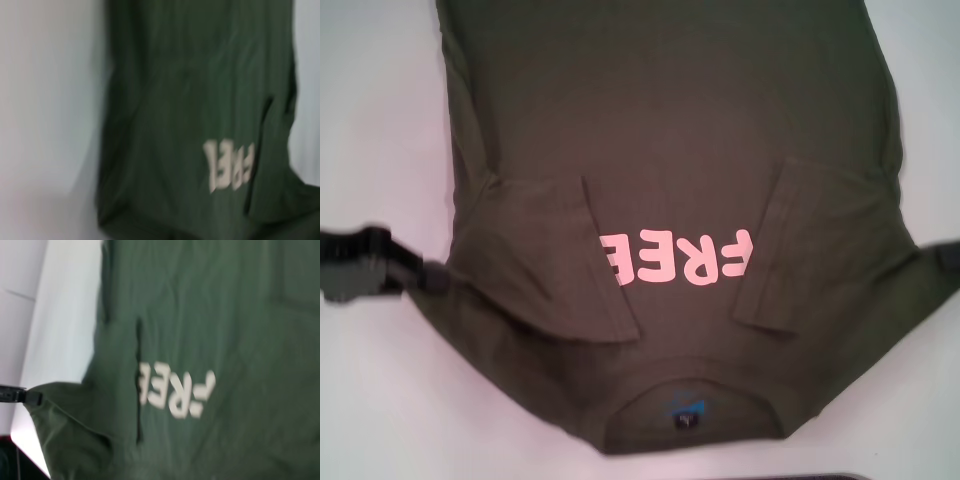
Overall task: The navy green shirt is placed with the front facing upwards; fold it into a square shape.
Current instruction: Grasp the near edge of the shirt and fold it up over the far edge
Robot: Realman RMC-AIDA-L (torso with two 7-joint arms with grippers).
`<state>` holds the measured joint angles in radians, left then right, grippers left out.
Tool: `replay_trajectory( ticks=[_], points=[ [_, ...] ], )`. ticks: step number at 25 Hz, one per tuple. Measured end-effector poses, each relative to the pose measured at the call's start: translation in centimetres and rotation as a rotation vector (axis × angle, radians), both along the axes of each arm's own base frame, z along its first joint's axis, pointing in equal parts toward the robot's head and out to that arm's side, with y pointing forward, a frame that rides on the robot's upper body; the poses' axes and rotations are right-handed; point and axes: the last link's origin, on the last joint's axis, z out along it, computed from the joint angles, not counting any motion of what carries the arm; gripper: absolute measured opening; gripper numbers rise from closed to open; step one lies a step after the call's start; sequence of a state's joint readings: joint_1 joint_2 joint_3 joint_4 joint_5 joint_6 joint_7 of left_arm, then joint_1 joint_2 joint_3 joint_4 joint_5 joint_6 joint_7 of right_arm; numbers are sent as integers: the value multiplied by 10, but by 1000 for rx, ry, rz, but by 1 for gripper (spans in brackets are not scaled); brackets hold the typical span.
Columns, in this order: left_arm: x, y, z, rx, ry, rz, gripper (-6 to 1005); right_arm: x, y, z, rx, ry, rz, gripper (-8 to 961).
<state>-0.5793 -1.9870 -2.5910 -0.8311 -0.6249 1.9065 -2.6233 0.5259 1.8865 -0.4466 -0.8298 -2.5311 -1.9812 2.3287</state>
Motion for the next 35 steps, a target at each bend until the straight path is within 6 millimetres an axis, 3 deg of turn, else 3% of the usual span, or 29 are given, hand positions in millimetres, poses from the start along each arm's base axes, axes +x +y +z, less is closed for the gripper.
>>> replay_trajectory(
  ticks=[7,13,18,28,35],
  points=[
    [31,51,12,114,12,-42,64,-19,34,30,145,41,37,38],
    [57,97,-8,249,17,-60,69,-31,66,27,243,9,50,39],
    [78,124,-26,341,35,-90,73,-39,86,24,315,-15,64,41],
    [96,151,-55,478,101,-102,82,-36,112,13,473,-64,64,43],
    [105,161,-58,541,103,-93,88,-51,127,-1,476,-56,109,44]
  ],
)
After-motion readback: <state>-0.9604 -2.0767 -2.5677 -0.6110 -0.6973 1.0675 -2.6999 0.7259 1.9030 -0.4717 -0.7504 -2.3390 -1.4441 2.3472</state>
